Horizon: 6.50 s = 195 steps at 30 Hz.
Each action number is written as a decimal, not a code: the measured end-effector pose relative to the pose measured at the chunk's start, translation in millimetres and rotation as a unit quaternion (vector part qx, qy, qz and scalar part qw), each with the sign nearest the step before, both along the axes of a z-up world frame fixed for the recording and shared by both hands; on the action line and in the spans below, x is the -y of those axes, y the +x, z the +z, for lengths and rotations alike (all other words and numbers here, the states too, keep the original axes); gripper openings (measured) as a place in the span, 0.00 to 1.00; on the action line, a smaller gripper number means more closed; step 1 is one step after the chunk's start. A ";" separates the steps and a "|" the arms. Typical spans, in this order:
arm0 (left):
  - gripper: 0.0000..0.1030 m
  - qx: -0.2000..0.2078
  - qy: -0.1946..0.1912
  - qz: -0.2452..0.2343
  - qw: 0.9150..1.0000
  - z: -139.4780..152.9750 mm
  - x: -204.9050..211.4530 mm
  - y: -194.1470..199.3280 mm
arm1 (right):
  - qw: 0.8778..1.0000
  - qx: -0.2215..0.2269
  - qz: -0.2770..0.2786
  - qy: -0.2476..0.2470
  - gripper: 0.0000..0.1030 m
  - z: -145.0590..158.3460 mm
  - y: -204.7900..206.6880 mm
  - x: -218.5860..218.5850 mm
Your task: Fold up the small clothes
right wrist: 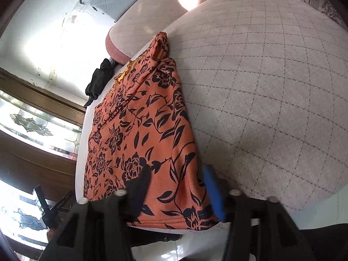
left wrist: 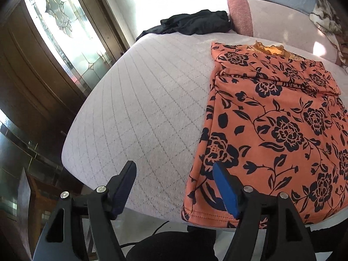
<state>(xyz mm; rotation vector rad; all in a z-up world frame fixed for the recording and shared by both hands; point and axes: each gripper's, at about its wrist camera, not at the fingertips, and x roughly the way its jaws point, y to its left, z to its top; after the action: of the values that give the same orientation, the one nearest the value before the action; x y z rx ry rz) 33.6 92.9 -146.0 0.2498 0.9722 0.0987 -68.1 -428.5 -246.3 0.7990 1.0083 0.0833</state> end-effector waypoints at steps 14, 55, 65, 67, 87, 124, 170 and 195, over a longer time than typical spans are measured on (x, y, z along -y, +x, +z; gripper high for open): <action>0.71 0.005 -0.012 -0.013 1.000 -3.2 8.8 5.6 | 1.000 -0.003 0.018 0.008 0.69 -8.5 6.1 -10.3; 0.54 -0.186 -0.171 0.027 0.967 -72.7 -15.8 34.9 | 0.993 -0.019 0.095 -0.066 0.41 -17.6 21.8 -52.9; 0.10 -0.191 -0.213 -0.002 0.958 -71.1 -23.3 16.6 | 0.993 -0.018 0.106 -0.053 0.42 -13.3 14.7 -55.4; 0.12 -0.196 -0.209 -0.005 0.958 -74.1 -20.8 18.0 | 0.988 -0.026 0.120 -0.089 0.19 -13.0 14.8 -63.3; 0.07 -0.117 -0.314 -0.043 0.941 42.0 12.2 232.2 | 0.991 0.125 0.034 0.046 0.09 82.8 191.8 -4.3; 0.62 -0.029 -0.278 0.189 0.941 -65.9 -4.8 240.4 | 0.985 0.049 0.091 -0.140 0.24 23.9 336.7 -134.8; 0.72 -0.033 -0.081 0.051 0.995 -66.0 74.7 264.4 | 0.988 0.004 0.014 -0.152 0.24 -20.0 209.8 -68.5; 0.79 -0.028 -0.080 -0.091 0.992 -58.1 145.9 231.1 | 0.982 0.064 0.157 -0.085 0.25 7.5 206.4 -168.9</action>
<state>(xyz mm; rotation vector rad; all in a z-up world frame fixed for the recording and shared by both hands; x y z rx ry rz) 264.6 -53.0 -204.2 0.1927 1.0029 -0.1531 138.3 -259.6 -238.8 0.4674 0.9977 0.3119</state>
